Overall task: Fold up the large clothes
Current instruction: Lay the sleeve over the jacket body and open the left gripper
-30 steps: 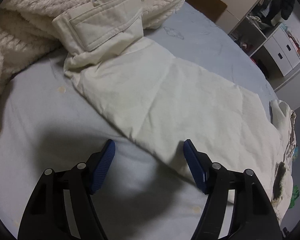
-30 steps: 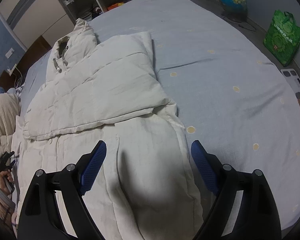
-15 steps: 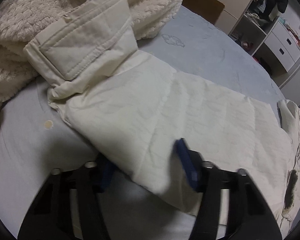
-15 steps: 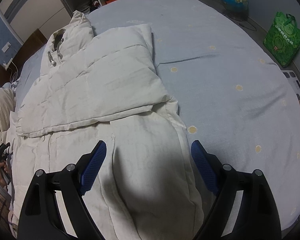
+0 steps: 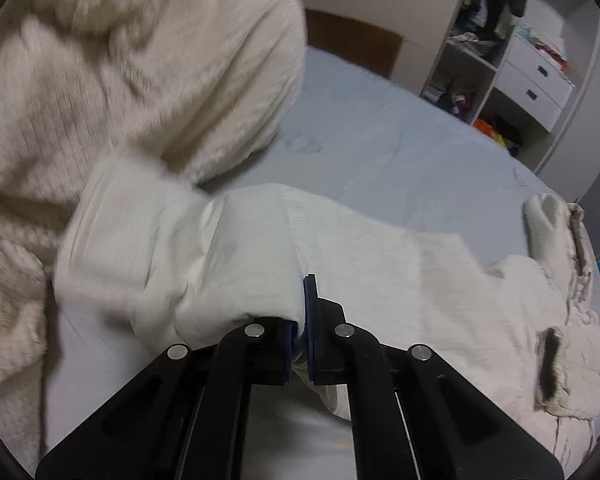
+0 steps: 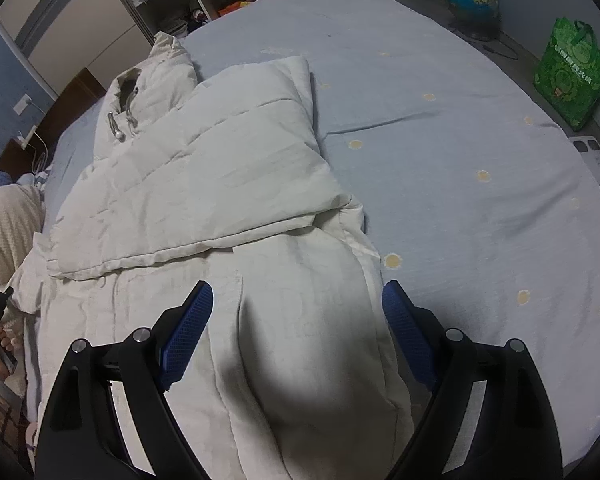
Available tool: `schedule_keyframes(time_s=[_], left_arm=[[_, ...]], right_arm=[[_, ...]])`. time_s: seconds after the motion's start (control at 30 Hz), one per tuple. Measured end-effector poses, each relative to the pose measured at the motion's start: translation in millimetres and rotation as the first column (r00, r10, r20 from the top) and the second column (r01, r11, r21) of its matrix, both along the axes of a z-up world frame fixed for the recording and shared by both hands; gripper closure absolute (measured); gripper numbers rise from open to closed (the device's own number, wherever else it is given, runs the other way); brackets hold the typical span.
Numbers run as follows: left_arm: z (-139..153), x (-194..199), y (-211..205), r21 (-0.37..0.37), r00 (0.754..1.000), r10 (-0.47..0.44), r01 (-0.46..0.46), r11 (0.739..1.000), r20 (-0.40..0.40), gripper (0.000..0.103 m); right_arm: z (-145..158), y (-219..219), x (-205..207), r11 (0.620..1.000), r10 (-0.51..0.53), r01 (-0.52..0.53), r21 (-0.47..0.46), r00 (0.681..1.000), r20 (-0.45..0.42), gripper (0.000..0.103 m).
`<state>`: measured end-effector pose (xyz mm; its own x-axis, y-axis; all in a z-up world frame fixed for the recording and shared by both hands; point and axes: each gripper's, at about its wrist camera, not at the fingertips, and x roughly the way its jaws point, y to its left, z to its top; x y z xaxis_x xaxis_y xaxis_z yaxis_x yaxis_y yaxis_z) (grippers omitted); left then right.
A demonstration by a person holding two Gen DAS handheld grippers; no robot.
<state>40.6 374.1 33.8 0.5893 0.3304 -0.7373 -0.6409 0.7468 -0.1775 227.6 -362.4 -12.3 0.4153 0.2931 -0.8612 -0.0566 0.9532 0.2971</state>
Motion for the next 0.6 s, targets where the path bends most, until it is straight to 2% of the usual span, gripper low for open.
schedule_keyframes(time_s=[0.33,0.6], left_arm=[[66,8,-57,0.082,0.993,-0.092,0.085,0.993,0.076,0.099],[91,20,-115,0.143,0.978,-0.186,0.171,0.975,0.095,0.099]], right_arm=[[10,-7,-7,0.998,-0.009,0.007,0.064,0.999,0.03,0.02],[15,-19,-11,0.991,-0.04,0.034,0.131,0.998,0.042,0.02]])
